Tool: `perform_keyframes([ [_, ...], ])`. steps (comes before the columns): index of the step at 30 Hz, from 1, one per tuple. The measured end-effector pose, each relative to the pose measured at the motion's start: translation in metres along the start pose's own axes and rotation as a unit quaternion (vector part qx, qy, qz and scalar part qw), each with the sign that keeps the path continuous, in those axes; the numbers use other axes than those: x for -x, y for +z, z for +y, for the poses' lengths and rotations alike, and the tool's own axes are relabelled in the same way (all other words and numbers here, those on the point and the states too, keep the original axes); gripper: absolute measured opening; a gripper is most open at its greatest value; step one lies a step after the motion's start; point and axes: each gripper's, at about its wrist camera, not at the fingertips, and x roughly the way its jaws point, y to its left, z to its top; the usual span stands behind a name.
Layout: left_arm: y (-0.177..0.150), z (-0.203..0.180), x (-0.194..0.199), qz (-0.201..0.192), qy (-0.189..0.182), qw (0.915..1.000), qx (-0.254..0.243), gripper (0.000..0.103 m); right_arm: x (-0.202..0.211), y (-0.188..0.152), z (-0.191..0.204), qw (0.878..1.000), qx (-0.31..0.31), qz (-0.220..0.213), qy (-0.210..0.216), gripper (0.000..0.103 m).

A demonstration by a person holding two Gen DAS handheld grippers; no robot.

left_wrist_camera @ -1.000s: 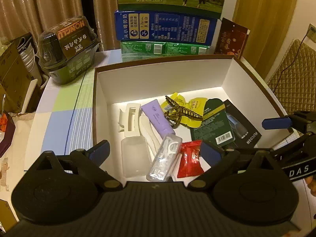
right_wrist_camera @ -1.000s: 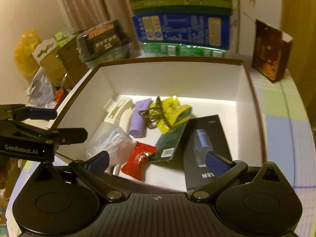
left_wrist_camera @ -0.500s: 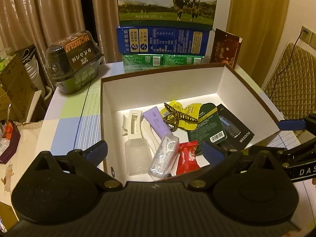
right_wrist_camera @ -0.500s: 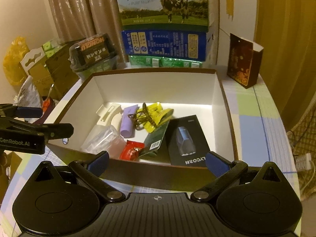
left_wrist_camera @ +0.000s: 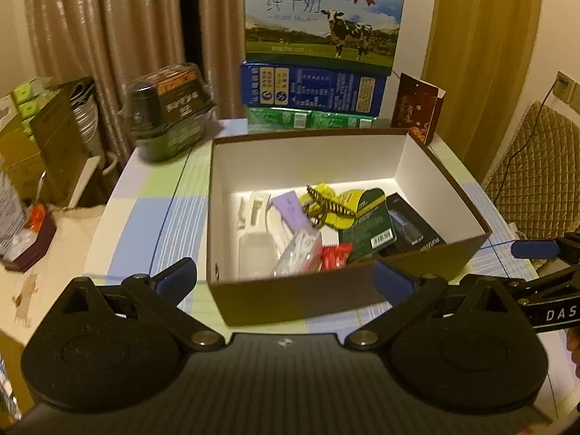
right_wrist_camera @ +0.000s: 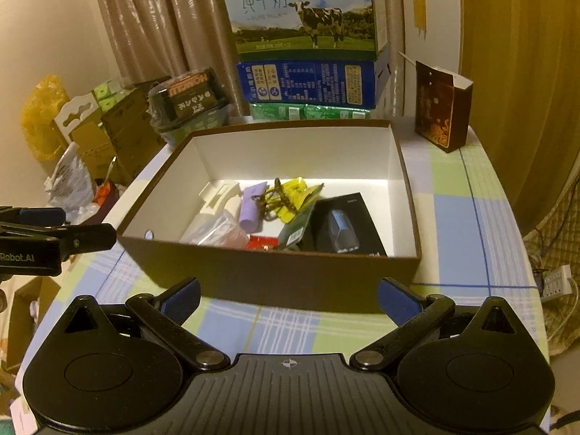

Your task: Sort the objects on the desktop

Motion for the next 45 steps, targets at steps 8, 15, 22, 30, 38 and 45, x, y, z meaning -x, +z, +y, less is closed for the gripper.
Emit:
perform_keyframes([
  [8,-0.027,-0.015,0.038,0.004,0.025,0.9995,0.018,0.102,0.031,-0.022,0.0,1.0,0.015,-0.002,0.018,0.101],
  [15,-0.046,-0.028,0.07,-0.004,0.038,0.999,0.021,0.102,0.054,-0.041,0.003,0.999,0.03,-0.002,0.019,0.101],
  [22,-0.063,-0.039,0.091,-0.008,0.045,0.9986,0.025,0.102,0.074,-0.061,0.005,0.999,0.045,-0.004,0.021,0.101],
  [30,-0.083,-0.051,0.114,-0.015,0.05,0.9983,0.026,0.102,0.093,-0.079,0.006,0.998,0.054,-0.007,0.019,0.101],
  [38,-0.102,-0.061,0.128,-0.012,0.052,0.9982,0.028,0.102,0.104,-0.096,0.007,0.998,0.06,0.002,0.021,0.101],
  [45,-0.121,-0.067,0.137,-0.003,0.051,0.9981,0.034,0.102,0.111,-0.11,0.011,0.997,0.067,0.011,0.026,0.101],
])
